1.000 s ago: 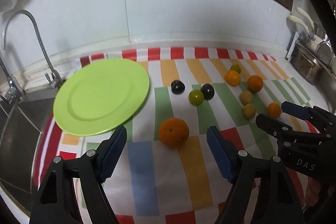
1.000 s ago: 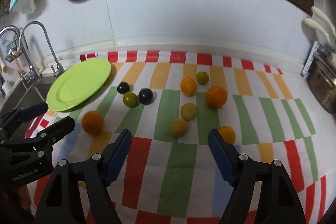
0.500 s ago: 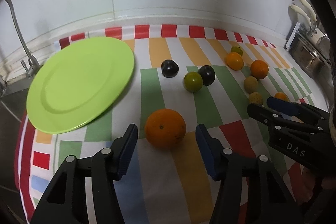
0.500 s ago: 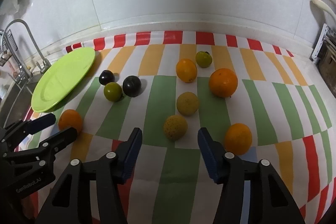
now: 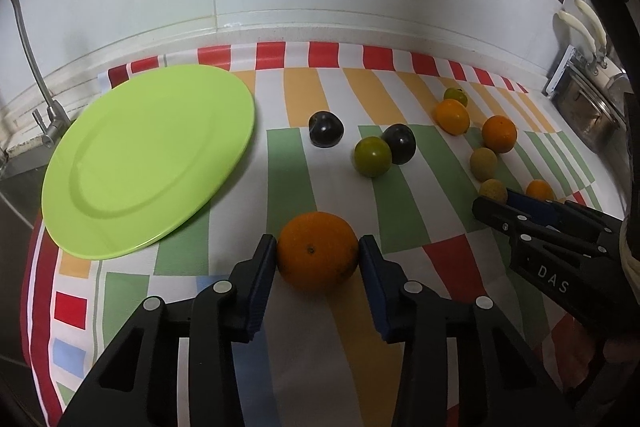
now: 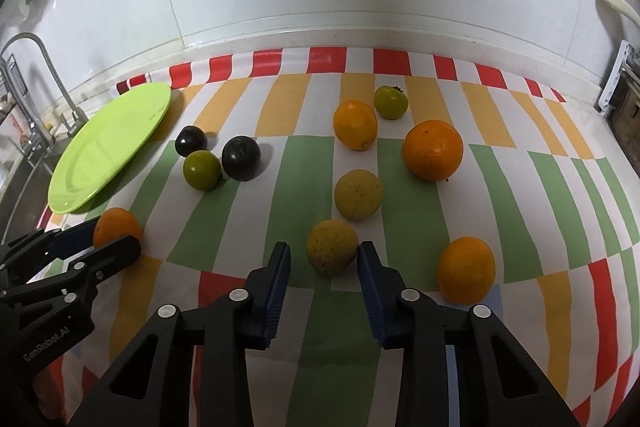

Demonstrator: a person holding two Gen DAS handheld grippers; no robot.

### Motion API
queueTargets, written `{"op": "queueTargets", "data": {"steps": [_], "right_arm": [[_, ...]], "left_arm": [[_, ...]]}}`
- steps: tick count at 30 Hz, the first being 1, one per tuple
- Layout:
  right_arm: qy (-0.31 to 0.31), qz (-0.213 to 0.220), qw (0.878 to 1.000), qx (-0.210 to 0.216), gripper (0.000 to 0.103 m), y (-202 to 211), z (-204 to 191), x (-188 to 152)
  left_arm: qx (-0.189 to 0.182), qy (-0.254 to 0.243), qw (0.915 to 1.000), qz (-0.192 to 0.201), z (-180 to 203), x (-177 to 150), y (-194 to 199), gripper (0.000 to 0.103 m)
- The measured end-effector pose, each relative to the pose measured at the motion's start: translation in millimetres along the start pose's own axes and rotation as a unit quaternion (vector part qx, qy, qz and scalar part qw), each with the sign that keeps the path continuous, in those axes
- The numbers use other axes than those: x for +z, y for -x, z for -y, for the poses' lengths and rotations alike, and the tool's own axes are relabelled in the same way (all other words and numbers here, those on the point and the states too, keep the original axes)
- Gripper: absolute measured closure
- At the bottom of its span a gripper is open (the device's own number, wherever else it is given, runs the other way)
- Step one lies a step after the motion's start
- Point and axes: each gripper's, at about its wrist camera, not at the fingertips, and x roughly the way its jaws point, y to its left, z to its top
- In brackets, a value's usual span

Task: Organize fruits
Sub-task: 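Close the left tool on the mandarin while the right tool grips the yellow-brown fruit, then carry both fruits onto the green plate and open both tools to release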

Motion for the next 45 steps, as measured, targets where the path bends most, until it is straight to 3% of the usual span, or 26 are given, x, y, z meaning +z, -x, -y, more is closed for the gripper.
{"op": "queueTargets", "data": {"steps": [4,20,34,45], "right_arm": [[0.002,0.001,1.000,-0.006,0.076,-2,1,2],[0.029,0.027,0.999,0.028,0.076,25,-16,4],[0.112,0.072,0.988,0.079,0.076,52,-69,24],[0.161,0.071,0.974,0.144,0.076,32,-118,52]], "left_arm": [[0.001,-0.002,1.0000,0.001,-1,0,0,0.062],[0.004,0.008,0.9994,0.033,-5,-1,28,0.062],[0.044,0.031,0.9953,0.080,-41,1,60,0.062],[0.091,0.032,0.9909,0.094,-82,10,60,0.062]]}}
